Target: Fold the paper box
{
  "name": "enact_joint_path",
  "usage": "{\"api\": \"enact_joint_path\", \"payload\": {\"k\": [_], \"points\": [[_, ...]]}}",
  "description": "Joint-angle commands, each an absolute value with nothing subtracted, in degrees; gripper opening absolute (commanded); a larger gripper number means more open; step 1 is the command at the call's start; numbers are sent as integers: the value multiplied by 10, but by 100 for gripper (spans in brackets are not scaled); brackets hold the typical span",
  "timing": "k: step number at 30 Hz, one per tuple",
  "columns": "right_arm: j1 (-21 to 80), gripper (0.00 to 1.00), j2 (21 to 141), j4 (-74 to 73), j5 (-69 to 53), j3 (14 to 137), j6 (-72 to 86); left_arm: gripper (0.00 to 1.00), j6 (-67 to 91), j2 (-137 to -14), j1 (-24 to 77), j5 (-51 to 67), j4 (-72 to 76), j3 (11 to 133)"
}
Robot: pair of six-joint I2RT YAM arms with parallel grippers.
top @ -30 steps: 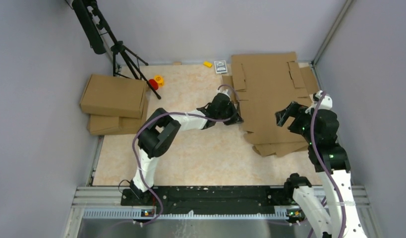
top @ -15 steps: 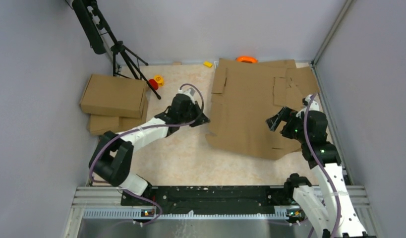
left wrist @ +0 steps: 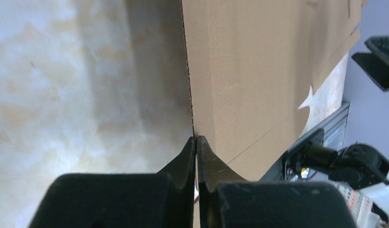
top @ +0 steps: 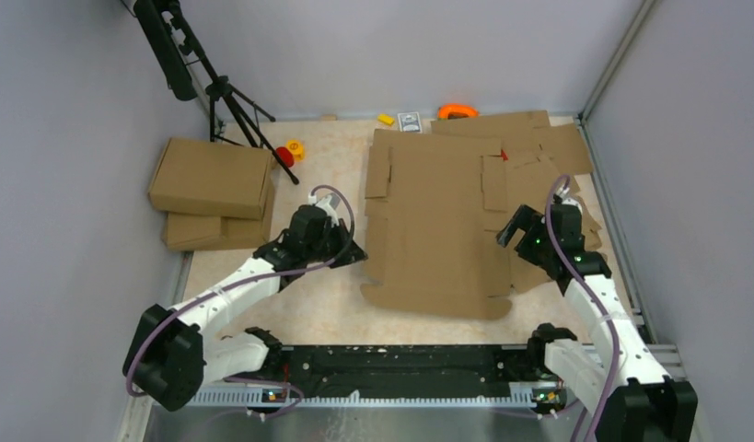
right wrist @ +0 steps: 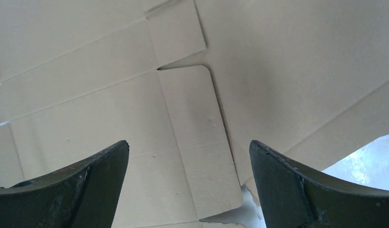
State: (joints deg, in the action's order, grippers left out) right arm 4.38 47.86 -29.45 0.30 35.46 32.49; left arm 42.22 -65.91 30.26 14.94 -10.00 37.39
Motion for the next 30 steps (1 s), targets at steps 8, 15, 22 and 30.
{"api": "enact_joint_path", "payload": {"k": [8,15,22,30], "points": [[48,96,503,-255,-29,292,374,0,496,-614,432,157,10,293],[48,96,490,-262,-20,303,378,30,409,-688,510,184,-61,378],[48,96,491,-279,-20,353,334,92,409,-595,443,41,-123,383],[48,97,497,-293,-5,383,313,98,368,-674,320,32,-148,454]]}}
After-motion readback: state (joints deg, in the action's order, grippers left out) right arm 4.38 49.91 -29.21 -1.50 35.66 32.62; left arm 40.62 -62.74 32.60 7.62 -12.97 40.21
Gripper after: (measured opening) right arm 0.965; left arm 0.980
